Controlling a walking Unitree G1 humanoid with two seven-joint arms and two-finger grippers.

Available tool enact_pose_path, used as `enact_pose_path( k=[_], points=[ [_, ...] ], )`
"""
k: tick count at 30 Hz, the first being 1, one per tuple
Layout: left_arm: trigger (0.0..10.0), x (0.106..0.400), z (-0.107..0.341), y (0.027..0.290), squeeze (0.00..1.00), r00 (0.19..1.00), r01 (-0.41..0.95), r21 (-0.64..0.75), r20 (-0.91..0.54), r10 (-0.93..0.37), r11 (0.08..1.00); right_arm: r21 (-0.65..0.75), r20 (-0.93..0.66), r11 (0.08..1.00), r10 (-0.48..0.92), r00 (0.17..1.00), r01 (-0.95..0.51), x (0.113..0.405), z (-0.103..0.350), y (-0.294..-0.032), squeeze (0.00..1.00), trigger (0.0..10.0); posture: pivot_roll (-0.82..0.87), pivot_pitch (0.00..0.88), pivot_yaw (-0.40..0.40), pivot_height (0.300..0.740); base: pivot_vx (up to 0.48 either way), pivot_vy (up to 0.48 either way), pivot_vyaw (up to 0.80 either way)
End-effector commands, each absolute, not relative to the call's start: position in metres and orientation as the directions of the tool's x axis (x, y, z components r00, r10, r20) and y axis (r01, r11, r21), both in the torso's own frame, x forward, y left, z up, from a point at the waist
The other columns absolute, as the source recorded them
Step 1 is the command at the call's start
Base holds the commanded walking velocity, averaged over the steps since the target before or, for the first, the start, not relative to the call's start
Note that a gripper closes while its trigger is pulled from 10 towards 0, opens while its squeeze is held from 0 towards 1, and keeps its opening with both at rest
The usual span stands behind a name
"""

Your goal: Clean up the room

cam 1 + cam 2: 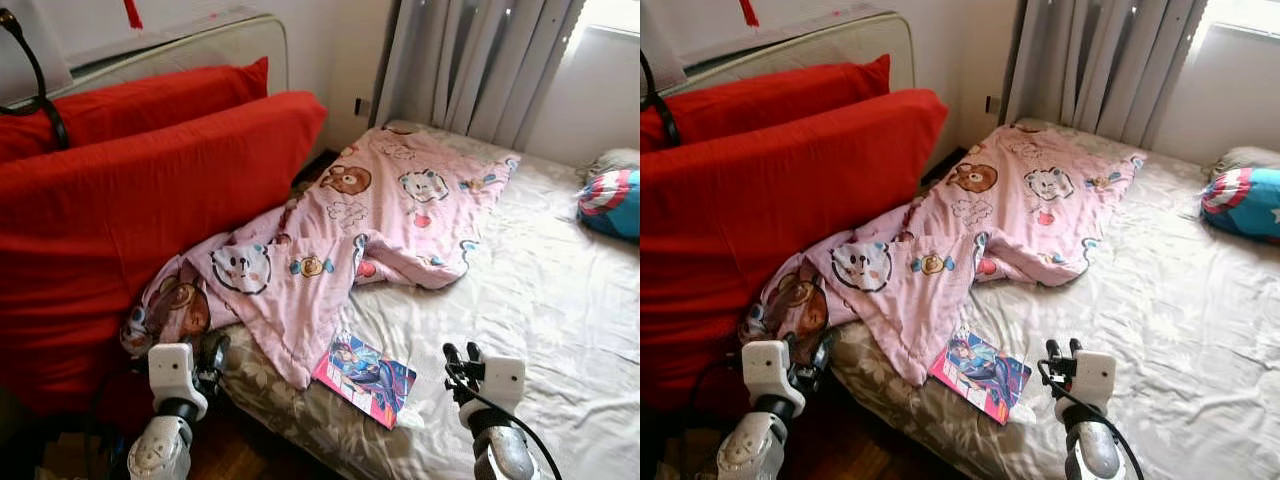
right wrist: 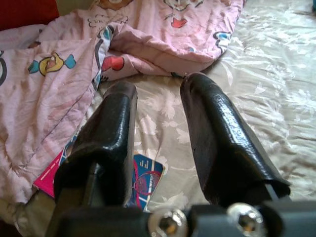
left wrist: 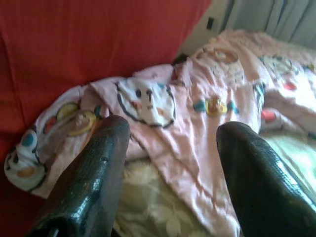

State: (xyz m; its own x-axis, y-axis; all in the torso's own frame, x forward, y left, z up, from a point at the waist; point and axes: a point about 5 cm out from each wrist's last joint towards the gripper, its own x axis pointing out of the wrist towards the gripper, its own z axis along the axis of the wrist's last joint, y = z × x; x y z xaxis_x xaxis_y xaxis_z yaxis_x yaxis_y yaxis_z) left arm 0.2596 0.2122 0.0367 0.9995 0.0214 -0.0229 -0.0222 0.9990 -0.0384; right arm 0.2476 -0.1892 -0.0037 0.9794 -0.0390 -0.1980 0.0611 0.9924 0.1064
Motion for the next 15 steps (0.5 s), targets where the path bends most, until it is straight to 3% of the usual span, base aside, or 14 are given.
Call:
enact_pose_path(
  k=[1, 15],
  points=[
    [10.0, 0.265, 0.042, 0.211, 0.0, 1.0, -0.005, -0.033, -0.022, 0.004, 0.999, 0.082, -0.189, 0.995, -0.041, 0.981, 0.057, 0.252, 0.001, -0.191, 0.0, 10.0, -0.04, 0.0, -0.029, 0.715, 0.0, 0.0, 0.0],
    [10.0, 0.273, 0.054, 0.202, 0.0, 0.999, 0.026, -0.04, -0.021, -0.027, 0.999, 0.044, -0.196, 0.998, -0.038, 0.98, 0.048, 0.256, 0.004, -0.191, 0.0, 10.0, -0.04, 0.005, -0.04, 0.7, 0.0, 0.0, 0.0]
  ],
)
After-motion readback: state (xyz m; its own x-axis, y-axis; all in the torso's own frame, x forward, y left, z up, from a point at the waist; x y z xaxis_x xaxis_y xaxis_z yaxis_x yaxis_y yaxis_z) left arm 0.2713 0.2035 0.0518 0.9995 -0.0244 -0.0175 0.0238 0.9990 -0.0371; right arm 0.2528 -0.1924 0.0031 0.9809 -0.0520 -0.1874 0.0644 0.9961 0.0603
